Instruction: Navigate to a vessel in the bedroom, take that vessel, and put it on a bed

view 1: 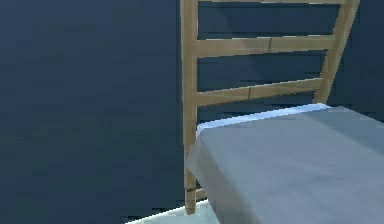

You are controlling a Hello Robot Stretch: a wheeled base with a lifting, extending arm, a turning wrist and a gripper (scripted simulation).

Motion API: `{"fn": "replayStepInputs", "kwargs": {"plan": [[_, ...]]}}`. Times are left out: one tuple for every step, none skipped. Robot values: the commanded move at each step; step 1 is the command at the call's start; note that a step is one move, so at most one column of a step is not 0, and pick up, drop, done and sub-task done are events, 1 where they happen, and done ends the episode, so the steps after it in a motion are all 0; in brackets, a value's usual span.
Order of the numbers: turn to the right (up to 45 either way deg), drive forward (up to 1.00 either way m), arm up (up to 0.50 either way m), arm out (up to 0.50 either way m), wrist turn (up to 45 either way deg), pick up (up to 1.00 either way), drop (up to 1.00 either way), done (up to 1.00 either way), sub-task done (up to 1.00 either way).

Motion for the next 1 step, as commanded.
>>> {"fn": "replayStepInputs", "kwargs": {"plan": [[0.0, 0.00, 0.00, -0.38, 0.0, 0.00, 0.00, 0.00, 0.00]]}}
